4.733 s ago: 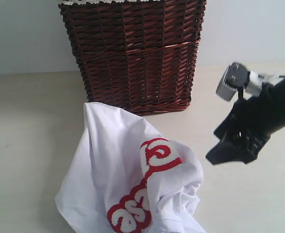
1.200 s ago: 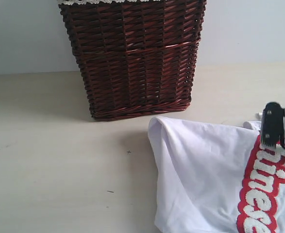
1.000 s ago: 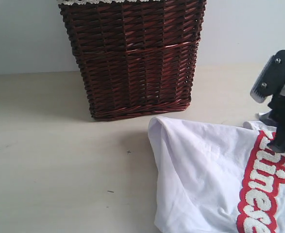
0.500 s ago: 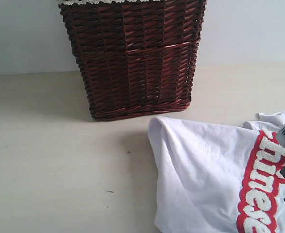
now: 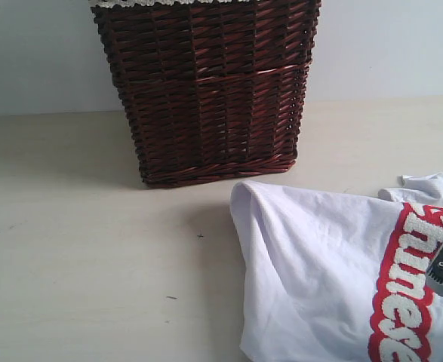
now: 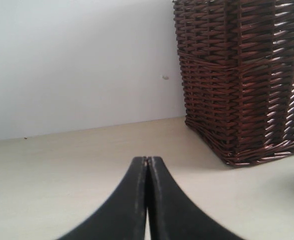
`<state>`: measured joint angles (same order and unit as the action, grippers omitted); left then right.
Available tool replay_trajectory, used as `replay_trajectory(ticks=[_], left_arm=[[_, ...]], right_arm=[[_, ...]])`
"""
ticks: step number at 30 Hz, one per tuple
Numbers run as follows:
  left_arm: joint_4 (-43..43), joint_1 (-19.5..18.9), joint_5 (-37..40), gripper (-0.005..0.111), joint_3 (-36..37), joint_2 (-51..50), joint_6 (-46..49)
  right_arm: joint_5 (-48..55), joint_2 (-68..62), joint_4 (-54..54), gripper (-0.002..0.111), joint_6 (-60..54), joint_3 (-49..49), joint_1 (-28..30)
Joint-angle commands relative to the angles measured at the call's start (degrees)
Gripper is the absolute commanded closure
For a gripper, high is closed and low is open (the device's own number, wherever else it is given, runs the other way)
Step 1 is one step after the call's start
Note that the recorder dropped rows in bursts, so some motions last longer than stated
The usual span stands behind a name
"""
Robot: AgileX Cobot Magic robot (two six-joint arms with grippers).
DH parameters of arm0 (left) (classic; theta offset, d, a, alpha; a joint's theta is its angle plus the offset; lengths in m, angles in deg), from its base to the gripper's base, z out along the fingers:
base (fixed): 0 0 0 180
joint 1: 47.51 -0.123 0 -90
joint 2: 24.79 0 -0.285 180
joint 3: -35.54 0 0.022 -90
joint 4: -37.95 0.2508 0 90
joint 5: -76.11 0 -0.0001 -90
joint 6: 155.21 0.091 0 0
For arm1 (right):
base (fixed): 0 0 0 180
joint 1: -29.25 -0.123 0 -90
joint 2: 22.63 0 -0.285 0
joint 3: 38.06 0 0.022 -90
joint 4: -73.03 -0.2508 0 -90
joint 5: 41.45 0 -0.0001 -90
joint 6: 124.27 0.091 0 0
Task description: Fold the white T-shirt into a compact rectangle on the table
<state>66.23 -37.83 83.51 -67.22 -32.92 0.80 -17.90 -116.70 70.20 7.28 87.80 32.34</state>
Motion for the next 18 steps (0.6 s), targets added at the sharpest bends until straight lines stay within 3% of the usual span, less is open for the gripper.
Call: replay_trajectory(ticks=[1,5,8,12,16,18], left_arm=[[0.0,0.2,0.0,0.107,0.0,0.3,-0.2],[0.0,0.2,0.0,0.107,0.0,0.3,-0.2],[0.0,0.2,0.0,0.107,0.0,0.3,-0.2],[0.0,0.2,0.0,0.107,0.0,0.3,-0.2],[0.0,0.2,0.0,0.107,0.0,0.3,-0.2],[0.0,0.2,0.0,0.107,0.0,0.3,-0.2]], right_arm=[[-1.3,-0.1,5.6,0.108,6.3,0.1,0.2],[-3.5,5.6,-0.2,0.108,2.9,1.9,0.2],[-7.7,9.9,-8.4,0.108,-5.5,2.8,0.2],[-12.0,8.2,-34.1,0.108,-29.2,4.2,-2.1],[-1.8,-0.5,-56.8,0.108,-57.5,8.6,-6.2],[2.9,-4.9,-64.4,0.108,-65.0,10.5,-7.2]])
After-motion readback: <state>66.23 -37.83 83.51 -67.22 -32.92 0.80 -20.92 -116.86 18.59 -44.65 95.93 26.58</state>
